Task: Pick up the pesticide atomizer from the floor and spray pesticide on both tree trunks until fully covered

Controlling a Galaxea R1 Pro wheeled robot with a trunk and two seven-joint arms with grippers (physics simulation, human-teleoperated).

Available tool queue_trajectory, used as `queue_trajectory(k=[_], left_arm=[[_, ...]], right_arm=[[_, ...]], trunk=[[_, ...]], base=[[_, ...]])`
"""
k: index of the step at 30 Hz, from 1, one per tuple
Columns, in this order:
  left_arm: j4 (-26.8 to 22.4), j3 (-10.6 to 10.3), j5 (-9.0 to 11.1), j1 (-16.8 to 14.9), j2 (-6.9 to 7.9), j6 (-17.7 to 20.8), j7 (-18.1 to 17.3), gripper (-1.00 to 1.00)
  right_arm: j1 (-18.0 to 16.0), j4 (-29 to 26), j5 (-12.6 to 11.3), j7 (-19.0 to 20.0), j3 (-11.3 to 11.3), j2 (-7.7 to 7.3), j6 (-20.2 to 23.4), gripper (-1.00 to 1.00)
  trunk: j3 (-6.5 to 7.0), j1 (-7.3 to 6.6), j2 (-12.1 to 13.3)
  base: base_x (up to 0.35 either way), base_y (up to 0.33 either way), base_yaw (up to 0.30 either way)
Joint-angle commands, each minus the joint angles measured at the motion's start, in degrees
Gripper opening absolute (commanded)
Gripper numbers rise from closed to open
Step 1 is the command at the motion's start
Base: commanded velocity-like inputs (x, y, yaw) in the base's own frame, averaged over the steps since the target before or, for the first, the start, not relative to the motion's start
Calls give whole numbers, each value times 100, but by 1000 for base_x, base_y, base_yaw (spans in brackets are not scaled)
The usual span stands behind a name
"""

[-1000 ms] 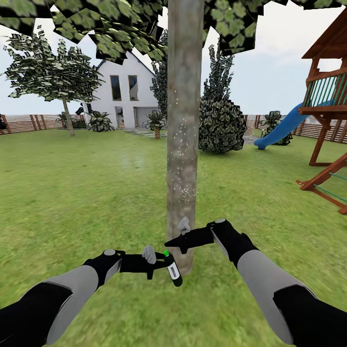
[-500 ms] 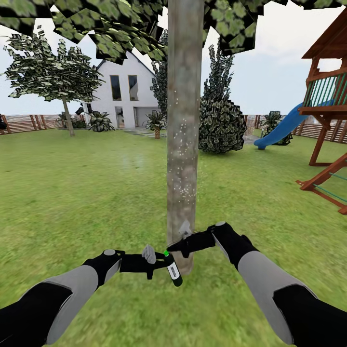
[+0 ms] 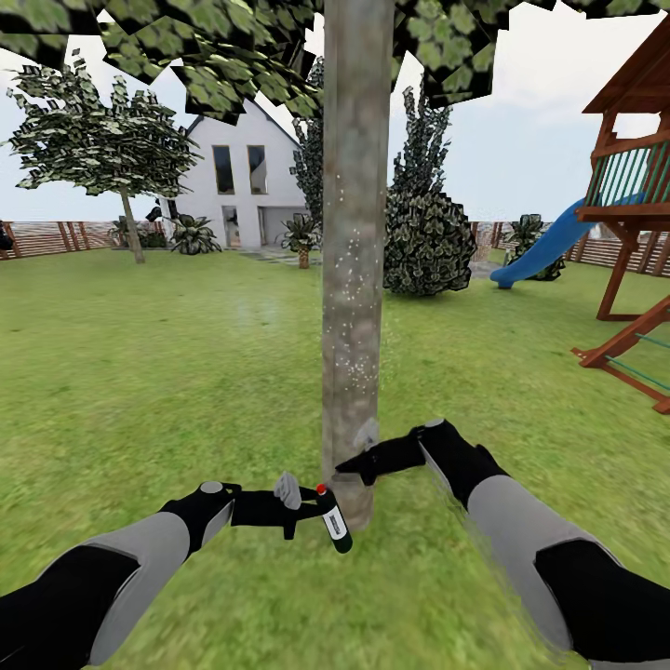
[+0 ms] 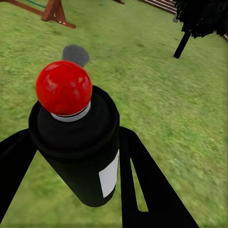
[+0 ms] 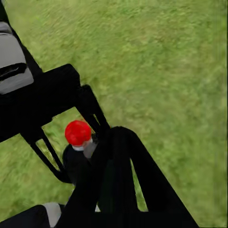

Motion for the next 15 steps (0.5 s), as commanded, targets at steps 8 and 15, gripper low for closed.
queue_trajectory(k=[8, 15], left_arm=[[0, 19, -2, -1, 0, -14, 18, -100], [6, 25, 12, -1, 17, -6, 46, -100]], right_arm=[[-524, -25, -16, -590, -21, -598, 605, 100], [-369, 988, -28, -3239, -1078, -1728, 140, 100]], trunk=[[-1, 0, 0], [-1, 0, 0]], base=[[0, 0, 0], [0, 0, 0]])
